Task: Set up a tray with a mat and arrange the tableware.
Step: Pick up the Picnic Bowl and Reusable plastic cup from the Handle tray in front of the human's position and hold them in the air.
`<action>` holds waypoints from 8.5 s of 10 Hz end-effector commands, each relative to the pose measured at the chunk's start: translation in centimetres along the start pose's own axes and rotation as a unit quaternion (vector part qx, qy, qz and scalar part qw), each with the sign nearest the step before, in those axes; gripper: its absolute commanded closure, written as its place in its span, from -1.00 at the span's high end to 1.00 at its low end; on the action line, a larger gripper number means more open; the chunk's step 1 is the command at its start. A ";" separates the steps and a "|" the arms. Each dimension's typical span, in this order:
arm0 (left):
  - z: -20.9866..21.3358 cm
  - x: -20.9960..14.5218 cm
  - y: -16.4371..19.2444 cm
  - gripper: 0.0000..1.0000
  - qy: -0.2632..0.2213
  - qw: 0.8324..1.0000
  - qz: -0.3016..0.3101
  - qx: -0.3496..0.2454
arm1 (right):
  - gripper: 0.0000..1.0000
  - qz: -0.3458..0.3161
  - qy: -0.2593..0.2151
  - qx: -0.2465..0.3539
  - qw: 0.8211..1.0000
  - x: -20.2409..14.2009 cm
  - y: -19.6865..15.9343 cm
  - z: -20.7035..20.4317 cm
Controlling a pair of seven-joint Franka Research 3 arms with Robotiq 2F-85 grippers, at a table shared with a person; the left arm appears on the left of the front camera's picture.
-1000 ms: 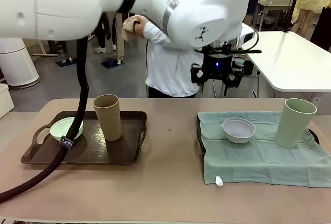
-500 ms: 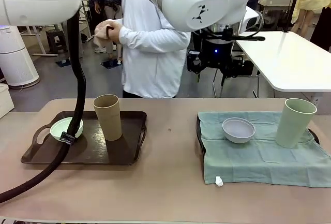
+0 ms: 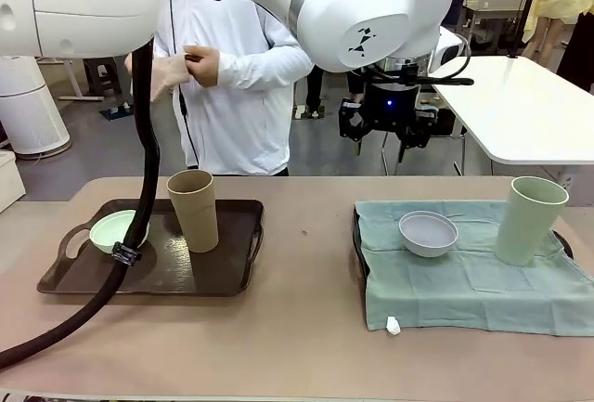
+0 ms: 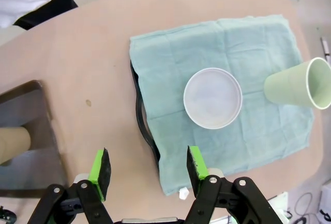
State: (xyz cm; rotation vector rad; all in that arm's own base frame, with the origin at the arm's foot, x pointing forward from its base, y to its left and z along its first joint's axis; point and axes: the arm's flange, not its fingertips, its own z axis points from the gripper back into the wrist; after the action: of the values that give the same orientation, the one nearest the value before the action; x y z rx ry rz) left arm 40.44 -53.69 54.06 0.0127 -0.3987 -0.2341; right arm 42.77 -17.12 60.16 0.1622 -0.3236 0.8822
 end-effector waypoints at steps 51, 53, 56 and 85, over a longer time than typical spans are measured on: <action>7.6 -8.8 54.0 0.53 0.017 0.844 0.082 -0.530 | 1.00 -0.156 -0.095 0.361 0.914 20.1 11.1 -16.4; 9.8 -8.5 53.8 0.53 0.090 0.905 0.048 -0.413 | 1.00 -0.048 -0.083 0.276 0.956 26.4 14.2 -19.8; 13.9 -8.6 53.1 0.53 0.149 0.974 0.042 -0.162 | 1.00 0.217 -0.128 0.182 0.950 33.9 21.7 -26.7; -2.9 -9.8 53.9 0.53 0.106 0.992 0.072 -0.003 | 1.00 0.344 -0.219 0.237 0.882 44.8 33.9 -47.6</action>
State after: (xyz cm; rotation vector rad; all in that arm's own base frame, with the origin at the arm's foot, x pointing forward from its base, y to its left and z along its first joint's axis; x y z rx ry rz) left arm 44.39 1.08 50.98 -0.0193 -0.2310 -0.1198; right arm 53.14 49.23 31.06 0.7601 -0.5889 1.6564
